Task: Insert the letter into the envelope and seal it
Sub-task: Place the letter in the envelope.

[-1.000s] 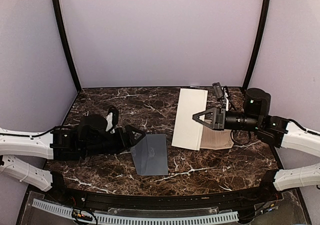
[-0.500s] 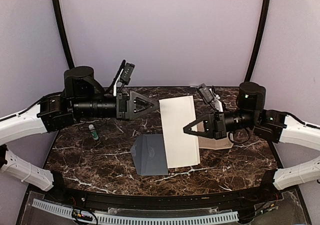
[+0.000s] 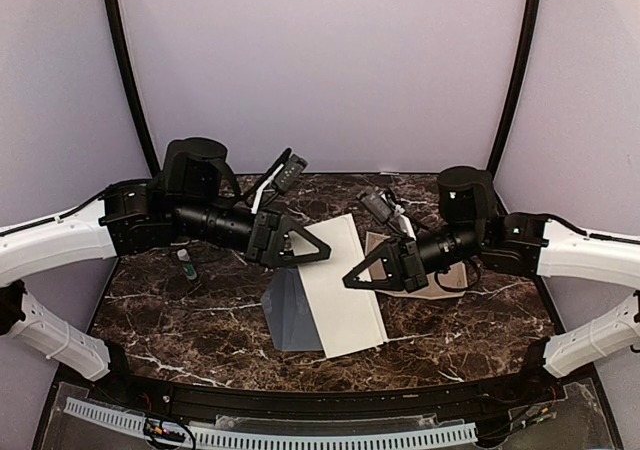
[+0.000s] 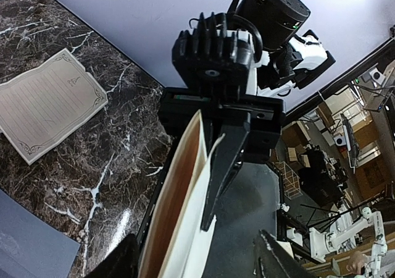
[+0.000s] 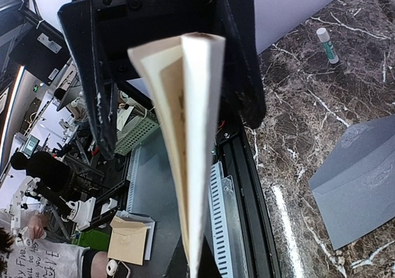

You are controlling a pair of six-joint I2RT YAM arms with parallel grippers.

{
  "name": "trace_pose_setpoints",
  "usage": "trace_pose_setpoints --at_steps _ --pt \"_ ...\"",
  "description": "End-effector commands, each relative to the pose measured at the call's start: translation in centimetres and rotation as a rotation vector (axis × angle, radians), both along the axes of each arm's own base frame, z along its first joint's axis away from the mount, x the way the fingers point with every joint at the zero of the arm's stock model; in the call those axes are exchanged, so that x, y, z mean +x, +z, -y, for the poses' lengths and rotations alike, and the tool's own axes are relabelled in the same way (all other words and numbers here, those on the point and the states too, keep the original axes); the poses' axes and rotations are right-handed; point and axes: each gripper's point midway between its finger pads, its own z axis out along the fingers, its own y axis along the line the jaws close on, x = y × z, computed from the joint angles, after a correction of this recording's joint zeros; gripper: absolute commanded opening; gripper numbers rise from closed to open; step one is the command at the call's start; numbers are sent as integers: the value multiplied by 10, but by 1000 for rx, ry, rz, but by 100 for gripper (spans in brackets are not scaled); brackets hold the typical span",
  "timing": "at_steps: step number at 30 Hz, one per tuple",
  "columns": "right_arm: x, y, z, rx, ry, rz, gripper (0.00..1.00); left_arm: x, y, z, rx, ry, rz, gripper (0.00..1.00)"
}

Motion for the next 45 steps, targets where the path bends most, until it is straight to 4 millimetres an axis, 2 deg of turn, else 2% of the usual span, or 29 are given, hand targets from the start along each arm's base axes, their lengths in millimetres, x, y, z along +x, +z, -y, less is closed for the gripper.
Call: trace_pose_setpoints --at_steps 1,5,8,10,13,14,16,19,20,24,26,28,35,38,45 --pt "-4 13 -6 30 36 43 0 -8 12 0 -18 -56 25 53" --pt "-3 12 -6 9 35 57 0 -9 10 2 -15 -67 19 31" --pt "3 12 -5 5 -5 75 0 -6 9 3 -11 -56 19 7" --pt "9 15 -2 12 -52 90 3 1 8 1 -3 -11 30 0" --pt "22 21 5 33 -166 108 30 12 17 -5 -58 82 43 0" --pt "29 20 8 46 -215 113 44 18 20 -7 -79 129 53 0" --pt "39 27 15 104 -304 108 63 28 31 -13 -154 213 56 0" --pt "59 33 32 197 -488 65 79 44 51 -25 -283 346 58 0" --pt "64 34 38 233 -536 39 82 48 54 -29 -303 377 58 0" --pt "67 35 51 365 -599 -33 92 64 67 -50 -403 527 54 0" --pt "65 35 49 386 -587 -46 94 65 80 -61 -487 562 46 0" --pt "62 35 46 391 -572 -50 96 69 78 -69 -513 604 45 0" --pt "55 41 32 423 -503 -57 95 64 83 -75 -555 596 42 0" --pt "55 46 23 431 -476 -52 91 62 83 -73 -567 581 32 0" --pt "55 61 9 479 -430 -37 73 53 84 -68 -586 517 16 0"
